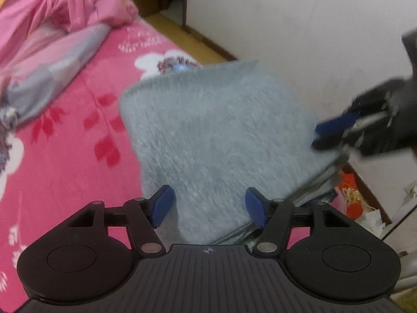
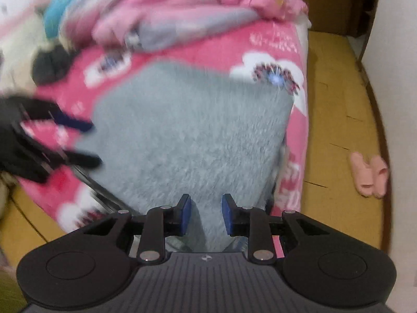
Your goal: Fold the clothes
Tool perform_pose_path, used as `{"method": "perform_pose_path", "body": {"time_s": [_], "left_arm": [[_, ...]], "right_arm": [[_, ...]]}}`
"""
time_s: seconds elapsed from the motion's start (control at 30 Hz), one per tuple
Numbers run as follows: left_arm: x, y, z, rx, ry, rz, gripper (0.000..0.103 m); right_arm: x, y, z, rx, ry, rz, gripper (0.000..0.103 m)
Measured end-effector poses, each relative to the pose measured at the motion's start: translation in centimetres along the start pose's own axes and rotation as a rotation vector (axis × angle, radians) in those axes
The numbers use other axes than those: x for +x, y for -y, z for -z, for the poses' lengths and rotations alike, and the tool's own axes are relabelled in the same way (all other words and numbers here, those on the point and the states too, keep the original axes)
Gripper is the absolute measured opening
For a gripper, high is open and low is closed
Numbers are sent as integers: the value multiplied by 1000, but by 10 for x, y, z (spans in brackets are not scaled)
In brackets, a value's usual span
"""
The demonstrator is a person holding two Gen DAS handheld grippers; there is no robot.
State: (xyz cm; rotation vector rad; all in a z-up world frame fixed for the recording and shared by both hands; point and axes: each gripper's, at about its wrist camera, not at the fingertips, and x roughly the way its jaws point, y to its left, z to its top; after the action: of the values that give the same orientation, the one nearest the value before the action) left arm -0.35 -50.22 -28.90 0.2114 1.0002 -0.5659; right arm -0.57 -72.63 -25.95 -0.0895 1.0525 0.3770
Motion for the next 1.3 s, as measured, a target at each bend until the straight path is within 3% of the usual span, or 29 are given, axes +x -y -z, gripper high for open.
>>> {"method": "perform_pose_path", "body": {"time_s": [0.17,0.3,0.37,0.43,0.57,0.77,1.0,1.17,1.3], "left_arm": [[-7,1,-8,13,-9,-8,60],[-22,2,-9,-13,-13,-14,60],[-19,7,-7,-9,-50,-16,61],[-9,12,-3,-4,-95,-24,62],[-9,20,-1,9,-115,-56,62],[-47,21,14,-7,-101,-15,63],[-107,21,43,-38,-23,20,69],[-152,15,64,-137,54,23,87],[-181,14,81,-128,108,23,95]], "right_arm": [[-15,9,-11,41,21,75,29],[-49,0,-7,-30,91,28,29],[-42,-12,-1,-93,63,16,29],[-17,-23,5,-156,-17,64,30],[1,-34,9,-143,-77,149,37],[-47,-36,38,157,-172,249,39],[-104,-77,84,501,-166,145,50],[-120,-119,101,693,-188,55,59],[-131,-160,115,755,-220,75,61]]}}
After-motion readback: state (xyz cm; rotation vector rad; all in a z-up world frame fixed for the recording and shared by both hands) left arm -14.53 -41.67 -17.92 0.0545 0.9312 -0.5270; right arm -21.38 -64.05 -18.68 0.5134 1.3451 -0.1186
